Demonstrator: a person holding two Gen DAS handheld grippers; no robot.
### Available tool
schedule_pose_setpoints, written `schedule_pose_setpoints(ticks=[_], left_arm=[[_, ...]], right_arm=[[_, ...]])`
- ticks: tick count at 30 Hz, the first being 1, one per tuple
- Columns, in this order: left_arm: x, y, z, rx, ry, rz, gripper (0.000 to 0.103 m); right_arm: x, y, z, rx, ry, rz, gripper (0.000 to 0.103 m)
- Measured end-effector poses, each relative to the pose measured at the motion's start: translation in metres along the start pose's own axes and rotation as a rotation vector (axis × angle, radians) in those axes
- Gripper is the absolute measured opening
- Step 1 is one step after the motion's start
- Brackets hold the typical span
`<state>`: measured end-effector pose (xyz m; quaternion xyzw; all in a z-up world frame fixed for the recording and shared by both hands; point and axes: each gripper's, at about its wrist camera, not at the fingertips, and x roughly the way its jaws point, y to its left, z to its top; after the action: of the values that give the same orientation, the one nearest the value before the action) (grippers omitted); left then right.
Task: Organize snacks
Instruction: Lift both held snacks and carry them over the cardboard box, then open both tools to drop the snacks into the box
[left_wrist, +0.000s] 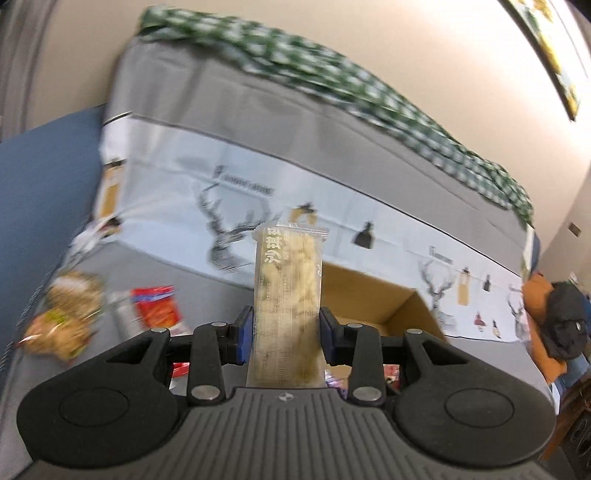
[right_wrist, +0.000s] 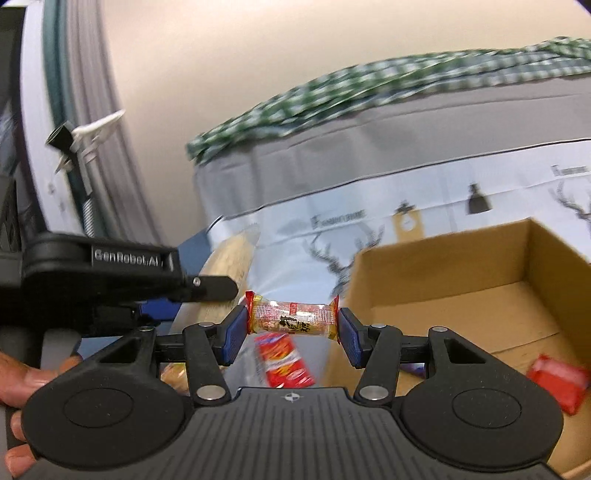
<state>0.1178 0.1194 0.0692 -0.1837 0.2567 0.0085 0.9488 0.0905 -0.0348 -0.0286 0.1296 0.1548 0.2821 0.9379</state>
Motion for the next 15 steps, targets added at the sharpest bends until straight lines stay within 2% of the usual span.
schedule_pose_setpoints(ticks=[8,15], left_arm=[[0.030,-0.064,0.009,0.092,0.003,-0.076,0.040],[0.052,-0.106,0.013,0.153,0.015,-0.125,0.040]], right_arm=[[-0.005,-0.036,0.010,-0.010,-0.042,-0.267,0.055],[-0.014,-0.079,0.013,0.081,-0.071,-0.455,0.058]])
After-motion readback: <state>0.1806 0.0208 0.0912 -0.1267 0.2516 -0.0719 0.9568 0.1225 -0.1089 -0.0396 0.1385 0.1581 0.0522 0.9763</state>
